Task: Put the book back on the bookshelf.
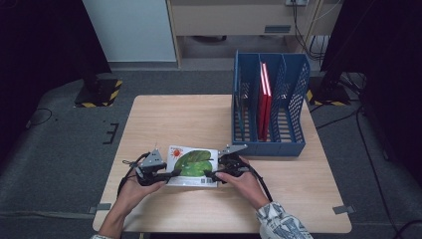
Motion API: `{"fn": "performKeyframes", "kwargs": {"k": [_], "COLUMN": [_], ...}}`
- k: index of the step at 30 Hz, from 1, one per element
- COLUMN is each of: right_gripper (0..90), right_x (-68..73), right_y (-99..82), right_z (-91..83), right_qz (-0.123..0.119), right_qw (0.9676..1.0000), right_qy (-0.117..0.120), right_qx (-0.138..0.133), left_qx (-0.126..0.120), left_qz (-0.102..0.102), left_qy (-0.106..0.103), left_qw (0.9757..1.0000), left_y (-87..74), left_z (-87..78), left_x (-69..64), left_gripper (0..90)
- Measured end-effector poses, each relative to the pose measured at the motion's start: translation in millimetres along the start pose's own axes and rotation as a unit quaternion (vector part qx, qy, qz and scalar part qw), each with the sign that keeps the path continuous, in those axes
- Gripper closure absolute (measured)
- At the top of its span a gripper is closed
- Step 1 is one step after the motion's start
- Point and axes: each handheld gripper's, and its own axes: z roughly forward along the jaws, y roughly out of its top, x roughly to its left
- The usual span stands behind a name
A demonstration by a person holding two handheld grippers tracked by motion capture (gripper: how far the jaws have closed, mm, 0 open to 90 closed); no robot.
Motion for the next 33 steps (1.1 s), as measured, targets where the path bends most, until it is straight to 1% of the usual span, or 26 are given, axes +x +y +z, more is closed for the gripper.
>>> {"fn": "performKeyframes", "kwargs": {"k": [1, 2, 3, 5, 6, 8, 9, 13, 15, 16, 17, 18, 19, 21, 22, 23, 24, 25, 26, 27, 28, 29, 30, 31, 32, 33], "right_gripper": [20.7, 21.9, 21.9, 24.3, 24.3, 27.6, 29.1, 31.9, 33.6, 33.6, 33.7, 33.9, 33.9, 36.1, 36.1, 36.1, 36.0, 36.0, 36.0, 36.0, 36.0, 36.0, 36.0, 35.9, 36.0, 36.0], "right_x": [-0.2, -0.5, -0.5, 1.5, 1.5, 2.1, 2.4, 2.5, 3.9, 3.9, 4.9, 7.0, 7.0, 8.3, 8.3, 8.9, 9.4, 9.4, 9.0, 9.0, 8.2, 8.2, 7.8, 7.1, 6.1, 6.1], "right_y": [-0.1, 0.0, 0.0, 1.3, 1.3, 2.9, 4.3, 6.8, 8.5, 8.5, 9.7, 12.9, 12.9, 17.5, 17.5, 19.1, 21.9, 21.9, 23.4, 23.4, 24.7, 24.7, 25.1, 25.9, 26.8, 26.8], "right_z": [-0.8, -1.6, -1.6, -4.3, -4.3, -7.1, -10.1, -14.1, -16.6, -16.6, -17.6, -20.3, -20.3, -25.0, -25.0, -26.4, -27.3, -27.3, -28.1, -28.1, -29.3, -29.3, -29.6, -30.2, -31.3, -31.3], "right_qz": [-0.002, -0.005, -0.005, -0.009, -0.009, -0.014, -0.014, -0.023, -0.034, -0.034, -0.041, -0.051, -0.051, -0.055, -0.055, -0.057, -0.067, -0.067, -0.078, -0.078, -0.079, -0.079, -0.08, -0.08, -0.079, -0.079], "right_qw": [1.0, 1.0, 1.0, 0.9999, 0.9999, 0.9996, 0.9993, 0.9985, 0.9977, 0.9977, 0.9972, 0.996, 0.996, 0.9947, 0.9947, 0.9943, 0.9929, 0.9929, 0.9917, 0.9917, 0.9912, 0.9912, 0.9906, 0.9901, 0.9896, 0.9896], "right_qy": [0.0, -0.001, -0.001, -0.012, -0.012, -0.022, -0.026, -0.034, -0.041, -0.041, -0.047, -0.057, -0.057, -0.062, -0.062, -0.063, -0.074, -0.074, -0.08, -0.08, -0.083, -0.083, -0.087, -0.09, -0.094, -0.094], "right_qx": [0.0, -0.002, -0.002, -0.006, -0.006, -0.014, -0.023, -0.036, -0.041, -0.041, -0.042, -0.047, -0.047, -0.061, -0.061, -0.064, -0.065, -0.065, -0.064, -0.064, -0.066, -0.066, -0.069, -0.072, -0.076, -0.076], "left_qx": [0.0, -0.002, -0.002, -0.008, -0.008, -0.01, -0.01, -0.011, -0.008, -0.008, -0.011, -0.015, -0.015, -0.019, -0.019, -0.02, -0.023, -0.023, -0.026, -0.026, -0.03, -0.03, -0.031, -0.034, -0.035, -0.035], "left_qz": [0.0, -0.007, -0.007, -0.015, -0.015, -0.017, -0.018, -0.023, -0.023, -0.023, -0.024, -0.026, -0.026, -0.03, -0.03, -0.031, -0.032, -0.032, -0.035, -0.035, -0.037, -0.037, -0.036, -0.035, -0.028, -0.028], "left_qy": [0.0, -0.001, -0.001, -0.002, -0.002, 0.002, 0.003, 0.009, 0.017, 0.017, 0.022, 0.029, 0.029, 0.038, 0.038, 0.042, 0.05, 0.05, 0.056, 0.056, 0.063, 0.063, 0.069, 0.072, 0.079, 0.079], "left_qw": [1.0, 1.0, 1.0, 0.9999, 0.9999, 0.9998, 0.9998, 0.9996, 0.9996, 0.9996, 0.9994, 0.9991, 0.9991, 0.9987, 0.9987, 0.9984, 0.998, 0.998, 0.9975, 0.9975, 0.9969, 0.9969, 0.9965, 0.9962, 0.9959, 0.9959], "left_y": [0.0, -1.4, -1.4, -2.5, -2.5, -2.9, -3.1, -3.6, -3.5, -3.5, -3.1, -2.6, -2.6, -2.4, -2.4, -1.8, -0.8, -0.8, 0.0, 0.0, 0.8, 0.8, 1.4, 1.5, 1.7, 1.7], "left_z": [0.0, 0.4, 0.4, 0.9, 0.9, 1.6, 2.2, 4.9, 6.8, 6.8, 7.3, 8.7, 8.7, 12.0, 12.0, 12.8, 13.8, 13.8, 15.6, 15.6, 18.2, 18.2, 19.9, 21.5, 24.0, 24.0], "left_x": [0.0, 2.1, 2.1, 4.8, 4.8, 6.3, 7.0, 8.4, 9.5, 9.5, 9.9, 11.4, 11.4, 12.3, 12.3, 12.4, 12.5, 12.5, 12.3, 12.3, 12.4, 12.4, 12.3, 12.3, 12.7, 12.7], "left_gripper": [65.5, 65.6, 65.8, 66.0, 66.3, 66.5, 67.0, 67.0, 67.0, 67.0, 67.0, 68.2, 68.7, 69.7, 70.3, 70.3, 70.8, 70.9, 71.2, 71.3, 71.5, 71.7, 71.7, 71.7, 71.4, 71.2]}}
